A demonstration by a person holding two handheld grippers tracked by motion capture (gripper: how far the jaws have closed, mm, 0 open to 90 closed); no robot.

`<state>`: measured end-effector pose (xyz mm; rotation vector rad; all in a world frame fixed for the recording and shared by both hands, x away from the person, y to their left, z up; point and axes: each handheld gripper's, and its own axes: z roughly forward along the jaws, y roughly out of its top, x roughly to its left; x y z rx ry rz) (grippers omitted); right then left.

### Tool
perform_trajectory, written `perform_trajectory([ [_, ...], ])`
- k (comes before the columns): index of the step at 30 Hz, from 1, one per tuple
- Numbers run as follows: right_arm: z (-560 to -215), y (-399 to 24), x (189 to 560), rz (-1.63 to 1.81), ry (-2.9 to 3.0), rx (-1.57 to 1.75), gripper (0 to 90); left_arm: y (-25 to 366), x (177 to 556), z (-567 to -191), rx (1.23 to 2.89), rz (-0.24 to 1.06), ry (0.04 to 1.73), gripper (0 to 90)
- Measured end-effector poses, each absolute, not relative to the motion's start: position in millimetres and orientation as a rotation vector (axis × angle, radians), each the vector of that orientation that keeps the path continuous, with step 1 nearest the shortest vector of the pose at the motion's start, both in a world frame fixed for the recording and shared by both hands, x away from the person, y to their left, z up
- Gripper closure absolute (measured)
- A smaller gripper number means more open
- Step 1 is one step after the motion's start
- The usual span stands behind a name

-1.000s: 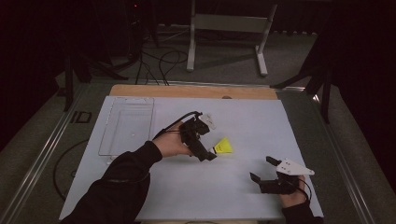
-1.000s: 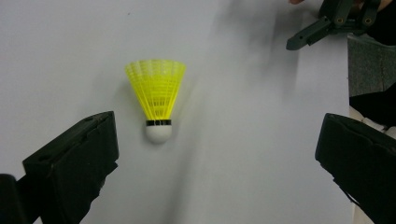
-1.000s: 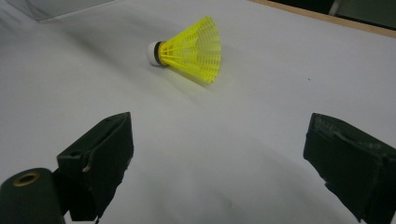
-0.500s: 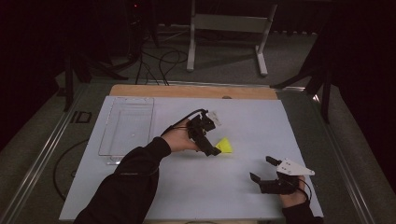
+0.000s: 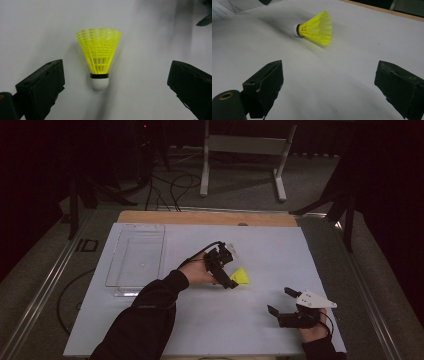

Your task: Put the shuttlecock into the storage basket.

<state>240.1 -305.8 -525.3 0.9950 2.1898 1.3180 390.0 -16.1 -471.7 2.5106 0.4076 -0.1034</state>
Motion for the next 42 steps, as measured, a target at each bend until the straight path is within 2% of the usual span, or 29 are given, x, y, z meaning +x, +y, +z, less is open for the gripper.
perform_trajectory([
  [11, -526, -306, 240, 1.321, 2.194, 0.994, 8.7, -16, 395, -492, 2.525, -0.116, 0.433, 7.3],
  [18, -526, -306, 241, 1.321, 2.197, 1.0, 8.7, -17, 396, -503, 2.564, -0.11, 0.43, 21.1],
  [23, -526, -306, 241, 1.324, 2.199, 1.004, 8.7, -18, 396, -507, 2.592, -0.097, 0.443, 25.3],
  [28, -526, -306, 241, 1.326, 2.201, 1.005, 8.7, -20, 397, -513, 2.624, -0.085, 0.453, 34.3],
  [33, -527, -306, 241, 1.327, 2.204, 1.009, 8.7, -22, 397, -517, 2.654, -0.09, 0.446, 39.4],
  [37, -527, -306, 241, 1.329, 2.203, 1.009, 8.7, -24, 397, -520, 2.665, -0.089, 0.441, 49.2],
  [42, -527, -306, 241, 1.33, 2.204, 1.009, 8.7, -25, 398, -519, 2.667, -0.09, 0.439, 56.4],
])
